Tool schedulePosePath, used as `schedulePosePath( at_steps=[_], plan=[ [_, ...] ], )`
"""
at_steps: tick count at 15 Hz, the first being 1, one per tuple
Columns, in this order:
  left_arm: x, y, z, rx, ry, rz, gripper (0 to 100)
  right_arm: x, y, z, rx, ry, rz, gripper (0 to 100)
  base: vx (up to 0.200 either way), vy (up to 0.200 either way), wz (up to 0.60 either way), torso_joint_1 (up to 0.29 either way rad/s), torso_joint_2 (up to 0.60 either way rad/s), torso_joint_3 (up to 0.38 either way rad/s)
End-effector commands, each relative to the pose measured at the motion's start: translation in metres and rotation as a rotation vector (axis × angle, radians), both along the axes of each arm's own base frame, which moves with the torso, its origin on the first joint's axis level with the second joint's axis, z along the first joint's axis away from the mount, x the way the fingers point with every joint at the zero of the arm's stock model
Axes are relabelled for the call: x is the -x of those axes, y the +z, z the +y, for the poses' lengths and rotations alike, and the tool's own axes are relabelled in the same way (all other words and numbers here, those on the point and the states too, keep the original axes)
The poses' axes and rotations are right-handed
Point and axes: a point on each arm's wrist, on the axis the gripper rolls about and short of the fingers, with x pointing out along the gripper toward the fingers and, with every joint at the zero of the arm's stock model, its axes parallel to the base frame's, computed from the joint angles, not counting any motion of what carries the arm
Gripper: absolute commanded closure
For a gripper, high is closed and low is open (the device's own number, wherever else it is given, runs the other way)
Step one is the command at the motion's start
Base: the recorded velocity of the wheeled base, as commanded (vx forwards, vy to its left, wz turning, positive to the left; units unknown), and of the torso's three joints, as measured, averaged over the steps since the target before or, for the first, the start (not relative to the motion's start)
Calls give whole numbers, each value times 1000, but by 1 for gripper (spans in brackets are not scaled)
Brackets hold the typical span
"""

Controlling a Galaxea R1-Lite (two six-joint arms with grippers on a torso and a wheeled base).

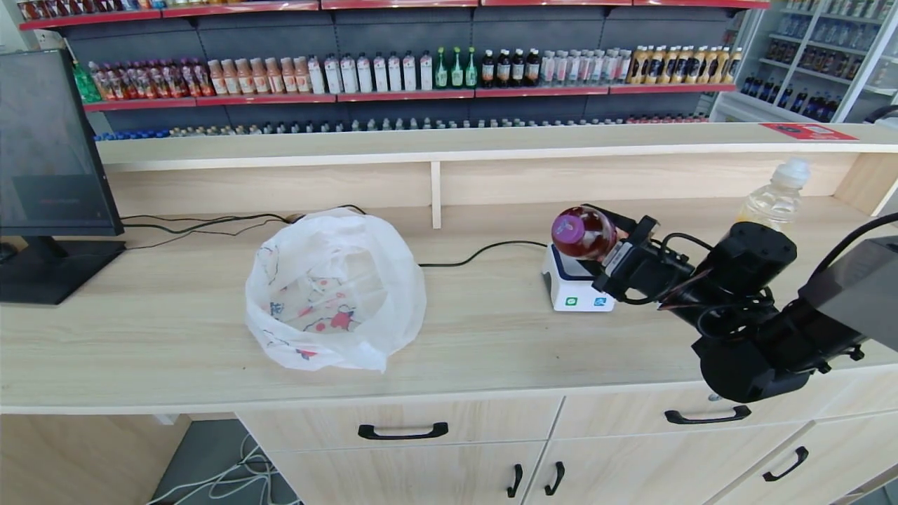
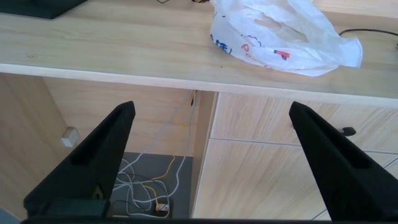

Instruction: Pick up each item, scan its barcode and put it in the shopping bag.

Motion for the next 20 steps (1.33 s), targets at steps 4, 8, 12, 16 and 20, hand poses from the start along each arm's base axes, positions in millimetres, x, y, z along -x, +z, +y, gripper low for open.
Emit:
schedulePosePath(
  at_steps=[4,8,12,16,20],
  plan=[
    [0,0,0,0,1,-1,0,11,7,-2,-30,8,8,100,0,0,0,0,0,0],
    [0,0,0,0,-1,-1,0,56,32,-4,-129,-38,52,100,0,0,0,0,0,0],
    [0,0,0,0,1,-1,0,127,66,4,-368,-109,91,100,0,0,0,0,0,0],
    [0,0,0,0,1,1,0,185,82,-18,-470,-153,54,100,0,0,0,0,0,0],
    [0,0,0,0,1,-1,0,252,54,-45,-508,-210,261,100,0,0,0,0,0,0]
  ],
)
